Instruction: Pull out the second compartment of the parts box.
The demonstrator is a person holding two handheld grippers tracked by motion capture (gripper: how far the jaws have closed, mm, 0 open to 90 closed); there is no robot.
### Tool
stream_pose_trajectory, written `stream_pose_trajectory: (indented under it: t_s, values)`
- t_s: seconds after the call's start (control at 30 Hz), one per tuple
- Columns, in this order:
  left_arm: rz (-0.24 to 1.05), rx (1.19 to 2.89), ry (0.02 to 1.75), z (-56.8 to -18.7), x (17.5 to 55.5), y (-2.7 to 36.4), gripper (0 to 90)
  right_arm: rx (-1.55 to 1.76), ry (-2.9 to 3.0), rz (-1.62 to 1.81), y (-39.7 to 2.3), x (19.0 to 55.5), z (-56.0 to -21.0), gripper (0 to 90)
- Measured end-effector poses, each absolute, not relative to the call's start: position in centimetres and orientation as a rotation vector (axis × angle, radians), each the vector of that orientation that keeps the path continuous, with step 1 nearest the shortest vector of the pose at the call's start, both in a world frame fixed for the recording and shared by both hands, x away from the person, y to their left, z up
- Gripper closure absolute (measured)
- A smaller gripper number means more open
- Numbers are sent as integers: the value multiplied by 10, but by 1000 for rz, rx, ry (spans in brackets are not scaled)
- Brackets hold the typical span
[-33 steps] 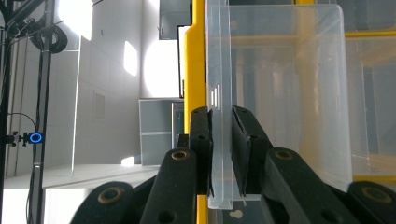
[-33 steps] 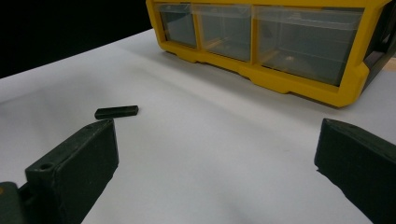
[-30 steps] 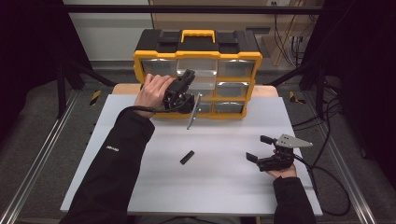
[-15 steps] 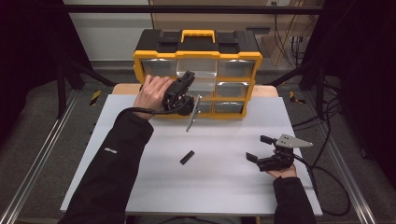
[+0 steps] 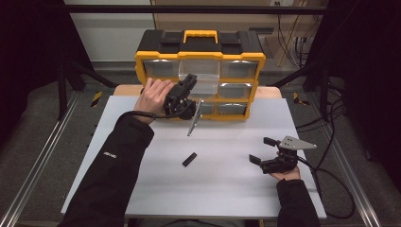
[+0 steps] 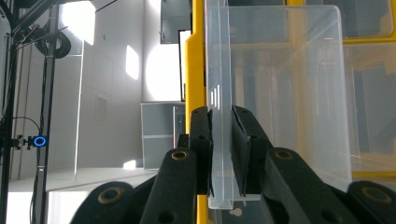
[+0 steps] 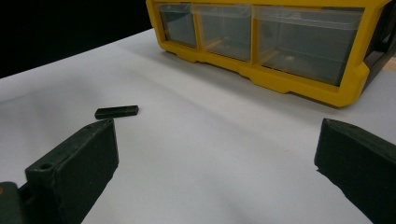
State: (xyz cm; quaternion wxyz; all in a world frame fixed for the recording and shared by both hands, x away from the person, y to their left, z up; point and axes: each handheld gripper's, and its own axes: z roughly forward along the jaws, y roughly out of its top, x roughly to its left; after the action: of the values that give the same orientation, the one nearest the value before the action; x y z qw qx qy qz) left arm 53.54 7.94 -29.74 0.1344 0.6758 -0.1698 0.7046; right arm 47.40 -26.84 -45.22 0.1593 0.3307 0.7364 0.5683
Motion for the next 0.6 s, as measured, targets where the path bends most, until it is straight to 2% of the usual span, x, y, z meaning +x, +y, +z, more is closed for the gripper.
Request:
stream_pose_trajectory:
  t_s: [0.6]
  values:
    - [2040,1954,-509,-298,528,81,786,943,2104,1626,-268,474,-452,2]
